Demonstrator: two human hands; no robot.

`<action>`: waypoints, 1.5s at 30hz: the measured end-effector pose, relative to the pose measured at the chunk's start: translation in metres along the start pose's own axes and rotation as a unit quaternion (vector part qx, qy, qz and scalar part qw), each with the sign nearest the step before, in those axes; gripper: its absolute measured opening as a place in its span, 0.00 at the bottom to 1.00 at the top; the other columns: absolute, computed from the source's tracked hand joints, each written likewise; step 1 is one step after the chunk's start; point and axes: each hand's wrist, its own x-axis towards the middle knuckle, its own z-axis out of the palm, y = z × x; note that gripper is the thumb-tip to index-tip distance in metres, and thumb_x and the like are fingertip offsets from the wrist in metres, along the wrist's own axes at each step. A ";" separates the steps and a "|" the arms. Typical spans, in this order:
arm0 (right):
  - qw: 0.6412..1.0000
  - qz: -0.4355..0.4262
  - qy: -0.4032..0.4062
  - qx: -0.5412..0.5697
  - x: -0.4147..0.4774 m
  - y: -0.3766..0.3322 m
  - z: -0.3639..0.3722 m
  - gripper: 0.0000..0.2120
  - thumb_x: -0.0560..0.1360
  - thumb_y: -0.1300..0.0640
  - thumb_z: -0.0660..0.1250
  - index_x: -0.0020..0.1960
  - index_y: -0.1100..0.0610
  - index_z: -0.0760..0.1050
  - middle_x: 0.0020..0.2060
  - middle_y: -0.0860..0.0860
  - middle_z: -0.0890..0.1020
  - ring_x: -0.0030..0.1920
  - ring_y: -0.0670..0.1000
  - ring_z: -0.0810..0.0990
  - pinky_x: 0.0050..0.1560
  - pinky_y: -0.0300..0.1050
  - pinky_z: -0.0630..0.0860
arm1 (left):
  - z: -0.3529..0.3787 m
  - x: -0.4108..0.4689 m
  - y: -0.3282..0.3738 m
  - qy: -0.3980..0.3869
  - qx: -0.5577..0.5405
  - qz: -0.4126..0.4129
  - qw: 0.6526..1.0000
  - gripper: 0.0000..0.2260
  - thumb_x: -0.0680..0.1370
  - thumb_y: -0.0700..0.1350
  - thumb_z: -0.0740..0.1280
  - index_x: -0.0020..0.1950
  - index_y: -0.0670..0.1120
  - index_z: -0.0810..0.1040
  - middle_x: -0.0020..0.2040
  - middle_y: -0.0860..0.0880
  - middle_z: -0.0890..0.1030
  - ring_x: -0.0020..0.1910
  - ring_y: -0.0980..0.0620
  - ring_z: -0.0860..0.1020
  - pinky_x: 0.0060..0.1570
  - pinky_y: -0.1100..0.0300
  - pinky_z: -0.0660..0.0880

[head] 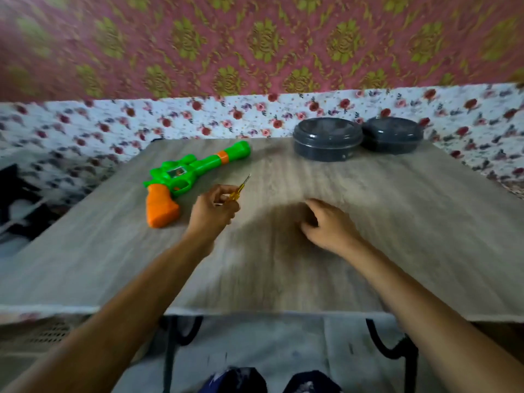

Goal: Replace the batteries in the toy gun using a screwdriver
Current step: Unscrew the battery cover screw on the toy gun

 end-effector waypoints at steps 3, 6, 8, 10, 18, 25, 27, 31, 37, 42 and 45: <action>0.999 -0.012 0.021 0.033 -0.008 -0.028 -0.001 0.29 0.77 0.46 0.60 0.74 0.54 0.58 0.73 0.52 0.65 0.71 0.53 0.65 0.69 0.46 0.64 | -0.031 -0.020 -0.004 0.061 -0.031 -0.007 0.998 0.09 0.77 0.34 0.63 0.52 0.46 0.77 0.35 0.48 0.74 0.32 0.54 0.71 0.33 0.63 0.70; 0.998 -0.032 0.012 0.059 -0.019 -0.050 0.004 0.29 0.77 0.47 0.61 0.74 0.54 0.59 0.73 0.52 0.65 0.72 0.53 0.64 0.69 0.45 0.63 | -0.058 -0.029 0.000 0.121 -0.059 0.017 0.991 0.10 0.77 0.34 0.62 0.44 0.48 0.76 0.33 0.47 0.73 0.28 0.57 0.70 0.31 0.62 0.70; 0.996 -0.046 -0.006 0.078 -0.023 -0.062 0.010 0.29 0.77 0.49 0.61 0.74 0.54 0.58 0.73 0.52 0.64 0.72 0.53 0.64 0.69 0.46 0.64 | -0.072 -0.024 0.002 0.157 -0.067 0.017 0.985 0.07 0.78 0.35 0.61 0.47 0.46 0.75 0.36 0.44 0.73 0.29 0.55 0.71 0.29 0.61 0.71; 0.993 -0.047 -0.012 0.108 -0.021 -0.075 0.017 0.28 0.77 0.49 0.61 0.74 0.54 0.58 0.73 0.53 0.65 0.71 0.53 0.65 0.69 0.47 0.64 | -0.085 -0.012 0.000 0.202 -0.037 0.005 0.979 0.04 0.79 0.41 0.61 0.54 0.46 0.72 0.43 0.42 0.77 0.37 0.46 0.76 0.35 0.58 0.72; 0.976 -0.045 -0.021 0.212 0.023 -0.119 0.056 0.27 0.75 0.47 0.64 0.71 0.53 0.65 0.69 0.53 0.71 0.68 0.52 0.70 0.68 0.45 0.66 | -0.112 0.048 -0.028 0.207 0.164 -0.103 0.959 0.23 0.75 0.51 0.68 0.64 0.39 0.72 0.61 0.39 0.77 0.59 0.40 0.75 0.51 0.53 0.72; 0.964 -0.037 -0.013 0.263 0.081 -0.134 0.080 0.26 0.75 0.50 0.65 0.70 0.56 0.66 0.68 0.54 0.72 0.68 0.51 0.71 0.68 0.44 0.66 | -0.118 0.092 -0.049 0.146 0.224 -0.138 0.954 0.22 0.70 0.60 0.71 0.43 0.40 0.77 0.48 0.37 0.80 0.44 0.41 0.78 0.36 0.54 0.69; 0.953 -0.030 -0.005 0.301 0.088 -0.133 0.086 0.27 0.75 0.51 0.65 0.71 0.57 0.65 0.68 0.54 0.71 0.68 0.51 0.70 0.68 0.44 0.66 | -0.119 0.098 -0.052 0.126 0.223 -0.142 0.956 0.21 0.70 0.60 0.71 0.38 0.42 0.74 0.43 0.38 0.79 0.39 0.44 0.75 0.31 0.57 0.66; 0.934 -0.007 -0.001 0.358 0.097 -0.128 0.089 0.30 0.75 0.51 0.65 0.73 0.58 0.61 0.71 0.56 0.67 0.71 0.52 0.66 0.71 0.48 0.63 | -0.110 0.094 -0.052 0.105 0.243 -0.140 0.954 0.21 0.69 0.62 0.71 0.38 0.44 0.72 0.34 0.45 0.74 0.34 0.48 0.72 0.27 0.59 0.62; 0.973 0.062 0.033 0.220 0.084 -0.114 0.067 0.29 0.78 0.48 0.60 0.73 0.62 0.60 0.72 0.59 0.65 0.72 0.56 0.63 0.69 0.44 0.60 | -0.069 0.064 -0.042 0.090 0.283 -0.100 0.950 0.24 0.69 0.64 0.69 0.39 0.43 0.73 0.41 0.42 0.79 0.44 0.42 0.79 0.30 0.57 0.65; 0.982 0.041 0.038 0.180 0.064 -0.109 0.066 0.20 0.76 0.49 0.61 0.53 0.65 0.77 0.54 0.63 0.79 0.58 0.60 0.76 0.55 0.49 0.71 | -0.047 0.035 -0.038 0.085 0.297 -0.101 0.946 0.31 0.69 0.67 0.66 0.54 0.41 0.77 0.52 0.39 0.81 0.52 0.40 0.79 0.46 0.52 0.74; 0.972 0.053 0.027 0.227 0.050 -0.104 0.061 0.16 0.76 0.49 0.61 0.40 0.61 0.76 0.46 0.63 0.81 0.51 0.59 0.79 0.44 0.46 0.70 | -0.038 0.017 -0.029 0.082 0.265 -0.107 0.955 0.30 0.69 0.65 0.68 0.54 0.39 0.77 0.53 0.38 0.80 0.53 0.40 0.78 0.43 0.54 0.72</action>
